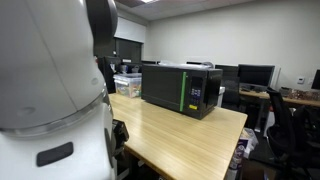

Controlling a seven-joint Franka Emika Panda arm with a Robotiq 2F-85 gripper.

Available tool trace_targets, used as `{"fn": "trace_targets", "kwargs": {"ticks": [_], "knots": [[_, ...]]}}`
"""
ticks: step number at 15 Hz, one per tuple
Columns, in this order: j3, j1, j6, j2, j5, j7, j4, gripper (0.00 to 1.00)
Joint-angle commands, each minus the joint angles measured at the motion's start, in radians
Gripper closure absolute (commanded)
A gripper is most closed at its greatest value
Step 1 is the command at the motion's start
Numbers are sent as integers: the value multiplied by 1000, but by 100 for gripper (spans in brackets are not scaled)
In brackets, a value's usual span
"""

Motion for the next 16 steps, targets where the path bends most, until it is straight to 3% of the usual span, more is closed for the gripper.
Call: {"fn": "trace_targets", "kwargs": {"ticks": [1, 6, 16], "knots": [[6, -3, 84, -2, 104, -63, -45, 0], [7, -5, 31, 12, 307, -195, -39, 0], [-23, -57, -77, 98, 466, -409, -23, 0]]}}
